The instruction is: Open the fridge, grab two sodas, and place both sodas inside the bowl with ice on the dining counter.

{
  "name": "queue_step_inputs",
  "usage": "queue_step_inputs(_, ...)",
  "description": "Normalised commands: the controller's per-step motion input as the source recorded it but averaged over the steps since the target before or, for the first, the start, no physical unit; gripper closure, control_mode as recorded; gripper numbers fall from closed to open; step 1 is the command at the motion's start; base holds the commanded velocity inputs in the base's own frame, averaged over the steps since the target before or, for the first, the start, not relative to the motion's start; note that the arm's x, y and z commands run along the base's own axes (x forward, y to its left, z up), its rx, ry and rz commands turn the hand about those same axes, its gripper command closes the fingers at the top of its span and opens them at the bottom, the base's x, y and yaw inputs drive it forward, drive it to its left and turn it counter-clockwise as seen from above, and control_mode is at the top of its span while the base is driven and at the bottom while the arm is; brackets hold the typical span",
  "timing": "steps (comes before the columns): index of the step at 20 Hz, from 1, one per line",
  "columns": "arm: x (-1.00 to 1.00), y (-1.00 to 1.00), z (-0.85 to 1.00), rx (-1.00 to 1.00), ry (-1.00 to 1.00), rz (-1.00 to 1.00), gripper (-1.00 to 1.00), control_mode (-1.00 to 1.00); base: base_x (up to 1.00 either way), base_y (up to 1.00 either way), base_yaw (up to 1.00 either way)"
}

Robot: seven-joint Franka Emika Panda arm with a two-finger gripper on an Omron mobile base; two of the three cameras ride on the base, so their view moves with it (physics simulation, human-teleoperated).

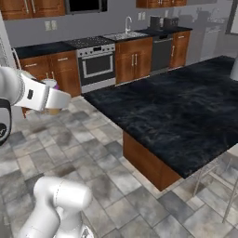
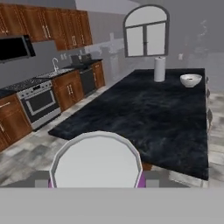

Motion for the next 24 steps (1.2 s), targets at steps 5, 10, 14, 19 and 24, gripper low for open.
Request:
queue_step_inputs(5,0.00,0.00,0.00,0.00,0.00,0.00,1.00,1.00,0.00,-1.00,0.00)
queue_step_inputs(10,0.00,0.00,0.00,0.00,0.00,0.00,1.00,1.00,0.00,-1.00,0.00)
queue_step_inputs(14,0.00,0.00,0.00,0.00,0.00,0.00,1.00,1.00,0.00,-1.00,0.00)
queue_step_inputs(19,0.00,0.00,0.00,0.00,0.00,0.00,1.00,1.00,0.15,-1.00,0.01)
queue_step_inputs(24,0.00,0.00,0.00,0.00,0.00,0.00,1.00,1.00,0.38,-1.00,0.04)
